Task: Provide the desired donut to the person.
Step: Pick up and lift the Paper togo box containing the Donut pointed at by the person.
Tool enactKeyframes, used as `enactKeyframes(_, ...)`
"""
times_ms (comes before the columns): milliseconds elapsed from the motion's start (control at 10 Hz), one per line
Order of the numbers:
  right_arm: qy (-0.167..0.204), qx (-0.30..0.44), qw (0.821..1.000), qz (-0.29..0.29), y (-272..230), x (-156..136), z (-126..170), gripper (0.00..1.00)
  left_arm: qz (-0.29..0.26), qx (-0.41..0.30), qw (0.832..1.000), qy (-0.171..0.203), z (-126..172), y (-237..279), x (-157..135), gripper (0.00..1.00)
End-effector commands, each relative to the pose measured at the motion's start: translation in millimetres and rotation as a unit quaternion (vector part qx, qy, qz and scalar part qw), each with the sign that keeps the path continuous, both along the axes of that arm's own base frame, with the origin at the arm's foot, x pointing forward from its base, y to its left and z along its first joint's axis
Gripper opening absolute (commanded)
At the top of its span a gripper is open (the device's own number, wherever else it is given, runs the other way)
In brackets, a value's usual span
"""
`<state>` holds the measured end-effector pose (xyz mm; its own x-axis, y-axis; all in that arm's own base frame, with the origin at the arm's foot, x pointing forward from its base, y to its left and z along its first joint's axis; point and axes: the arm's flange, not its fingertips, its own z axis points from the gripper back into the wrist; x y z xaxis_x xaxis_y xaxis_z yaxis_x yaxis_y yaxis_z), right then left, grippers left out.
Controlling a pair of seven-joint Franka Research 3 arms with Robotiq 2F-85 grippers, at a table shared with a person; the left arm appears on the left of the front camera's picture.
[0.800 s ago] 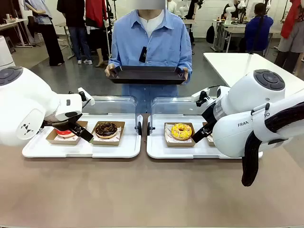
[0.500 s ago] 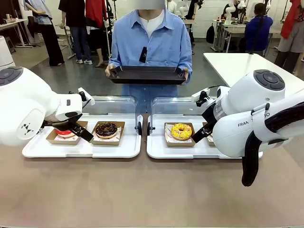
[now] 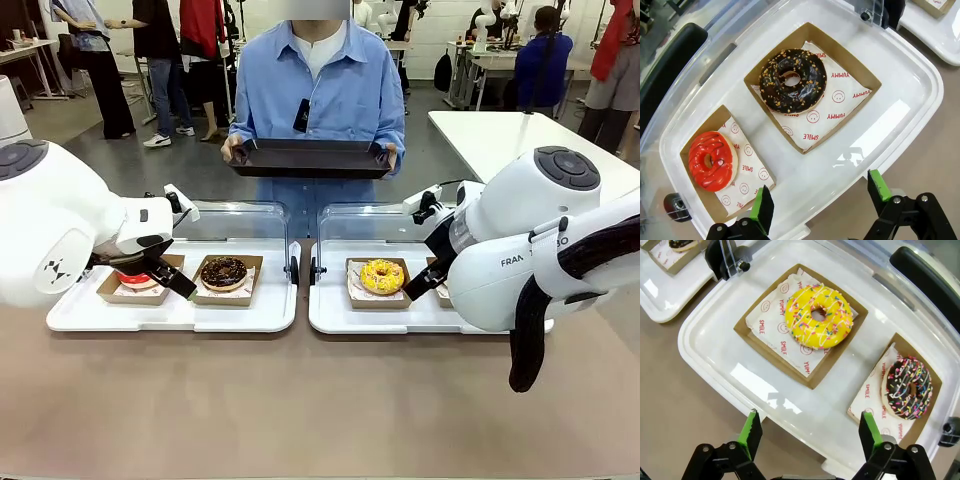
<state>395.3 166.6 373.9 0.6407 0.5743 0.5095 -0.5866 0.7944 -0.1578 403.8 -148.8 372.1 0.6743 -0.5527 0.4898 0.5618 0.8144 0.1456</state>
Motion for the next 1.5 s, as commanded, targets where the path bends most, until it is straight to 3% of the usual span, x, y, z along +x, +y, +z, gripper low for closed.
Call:
enactKeyframes(0, 0.0, 0.0, 1.0, 0.0, 0.1, 0.0, 0.0, 1.0, 0.0, 0.0, 1.0, 0.0, -0.1, 0.0, -0.1, 1.0)
enactKeyframes(600, 0.0, 0.0, 1.0, 0.0, 0.0, 0.0, 0.0, 1.0, 0.0, 0.0, 1.0, 0.0, 0.0, 0.0, 0.0, 1.0)
enactKeyframes(700, -0.01, 0.002, 1.0, -0.006, 2.5, -9.9, 27.0, 1.0, -0.001, 0.011, 1.0, -0.003, 28.0, -3.3, -4.8, 1.0)
enactKeyframes(1000, 0.026, 0.017, 1.0, 0.003, 7.3, -24.6, 119.2, 1.0, 0.0, 0.053, 0.998, 0.018, 112.8, -1.4, 11.1, 1.0)
enactKeyframes(1100, 0.039, 0.007, 0.999, 0.008, 8.7, -33.1, 144.3, 1.0, 0.003, 0.052, 0.998, 0.02, 139.3, -5.6, 0.9, 1.0)
enactKeyframes(1400, 0.015, -0.01, 1.0, -0.015, 14.2, -54.7, 209.2, 1.0, 0.008, 0.05, 0.999, -0.006, 199.2, -11.3, -13.7, 1.0)
